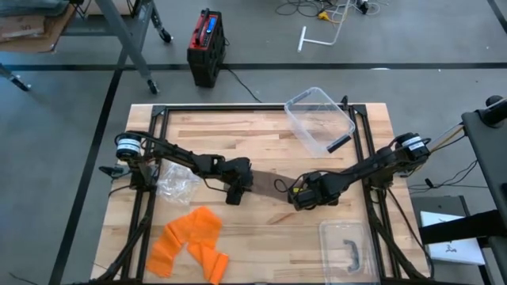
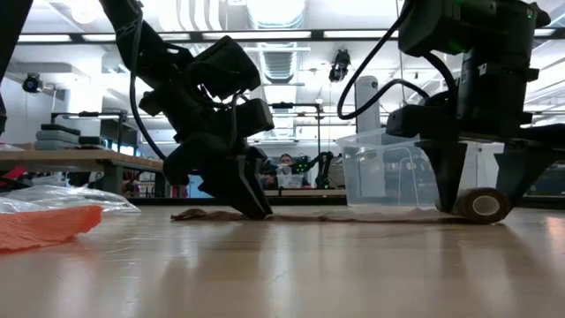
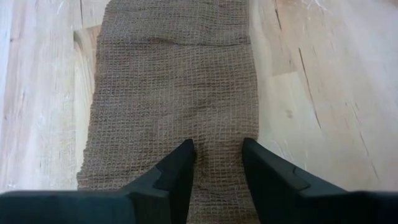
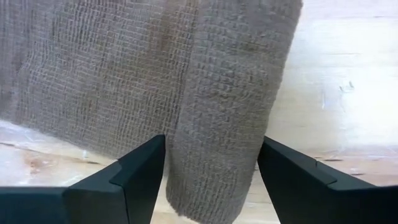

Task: Roll bandage
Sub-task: Roll the brown bandage

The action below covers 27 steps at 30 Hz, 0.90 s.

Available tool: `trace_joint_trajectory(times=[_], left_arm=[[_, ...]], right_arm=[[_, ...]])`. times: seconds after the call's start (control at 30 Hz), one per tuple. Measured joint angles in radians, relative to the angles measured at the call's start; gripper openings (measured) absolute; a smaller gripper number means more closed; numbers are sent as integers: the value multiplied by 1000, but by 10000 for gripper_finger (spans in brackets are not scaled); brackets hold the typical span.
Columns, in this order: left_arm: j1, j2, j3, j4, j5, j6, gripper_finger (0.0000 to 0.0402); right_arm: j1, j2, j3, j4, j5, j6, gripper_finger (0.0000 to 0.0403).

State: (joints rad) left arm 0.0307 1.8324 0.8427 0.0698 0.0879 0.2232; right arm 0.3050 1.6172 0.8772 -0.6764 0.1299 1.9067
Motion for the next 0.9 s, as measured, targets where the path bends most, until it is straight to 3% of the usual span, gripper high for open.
trace_joint_trajectory(times=[0.57, 0.9], left_arm=[[0, 0, -1, 1, 0, -5, 135], [19, -35, -7, -8, 53, -58, 150]], right_arm=[[0, -32, -29, 10, -4, 30, 219], [1, -35, -32, -14, 13, -2, 131]])
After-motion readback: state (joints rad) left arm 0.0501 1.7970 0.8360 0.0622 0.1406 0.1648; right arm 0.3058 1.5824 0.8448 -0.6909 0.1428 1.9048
